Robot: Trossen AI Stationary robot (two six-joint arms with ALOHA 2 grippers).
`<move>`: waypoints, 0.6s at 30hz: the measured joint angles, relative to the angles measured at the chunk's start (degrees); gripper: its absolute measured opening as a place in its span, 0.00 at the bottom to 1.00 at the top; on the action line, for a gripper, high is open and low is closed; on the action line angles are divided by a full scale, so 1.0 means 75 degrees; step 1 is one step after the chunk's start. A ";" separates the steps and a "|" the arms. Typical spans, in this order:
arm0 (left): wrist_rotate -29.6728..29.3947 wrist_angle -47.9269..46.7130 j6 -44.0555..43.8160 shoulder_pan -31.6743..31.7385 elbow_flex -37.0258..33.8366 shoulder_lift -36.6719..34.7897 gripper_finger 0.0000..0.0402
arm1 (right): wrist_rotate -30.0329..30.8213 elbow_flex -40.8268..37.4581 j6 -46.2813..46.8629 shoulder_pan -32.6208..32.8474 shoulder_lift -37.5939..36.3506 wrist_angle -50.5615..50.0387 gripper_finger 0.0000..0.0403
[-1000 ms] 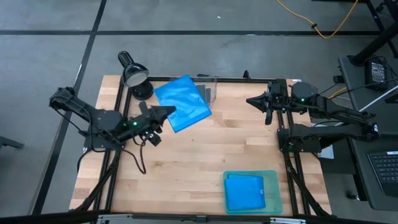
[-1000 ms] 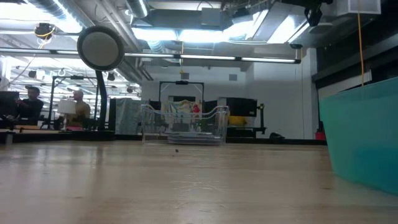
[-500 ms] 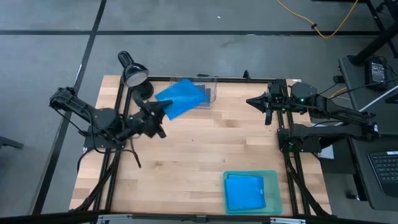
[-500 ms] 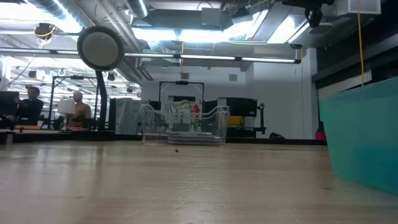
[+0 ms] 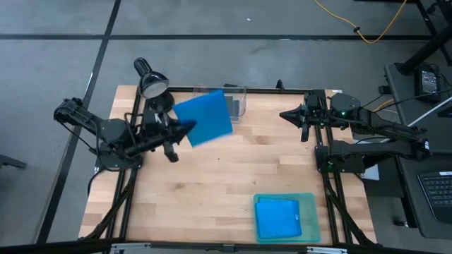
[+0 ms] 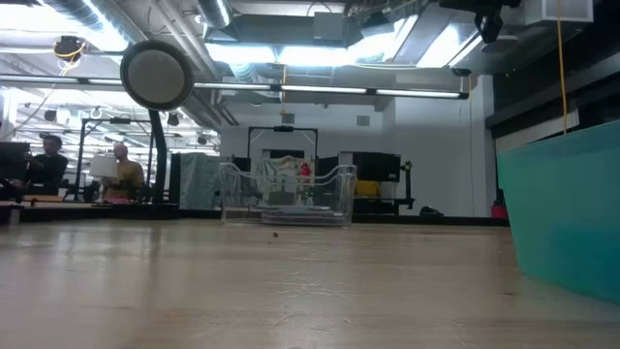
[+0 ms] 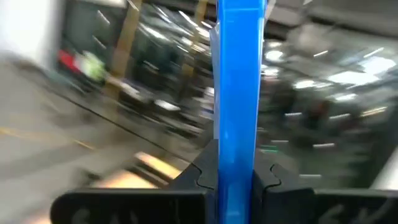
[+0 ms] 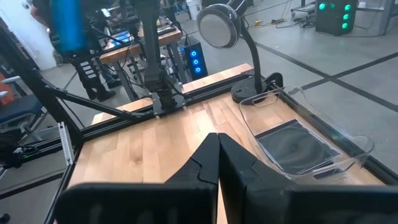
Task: Pick & place jewel cases by type
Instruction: Put the blue cd case into the green bin
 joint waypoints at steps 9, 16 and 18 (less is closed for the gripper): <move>0.3302 -0.1047 -0.4815 0.0356 -0.0014 0.0212 0.05 | -0.0399 0.0000 -0.0209 0.0000 0.0000 0.0006 0.01; 0.3644 -0.1893 -0.4823 0.0589 -0.0015 0.0261 0.05 | -0.0978 0.0000 -0.0165 0.0001 0.0000 0.0023 0.04; 0.3834 -0.2260 -0.4823 0.0713 -0.0015 0.0261 0.05 | -0.1171 0.0004 -0.0038 0.0000 0.0011 0.0019 0.06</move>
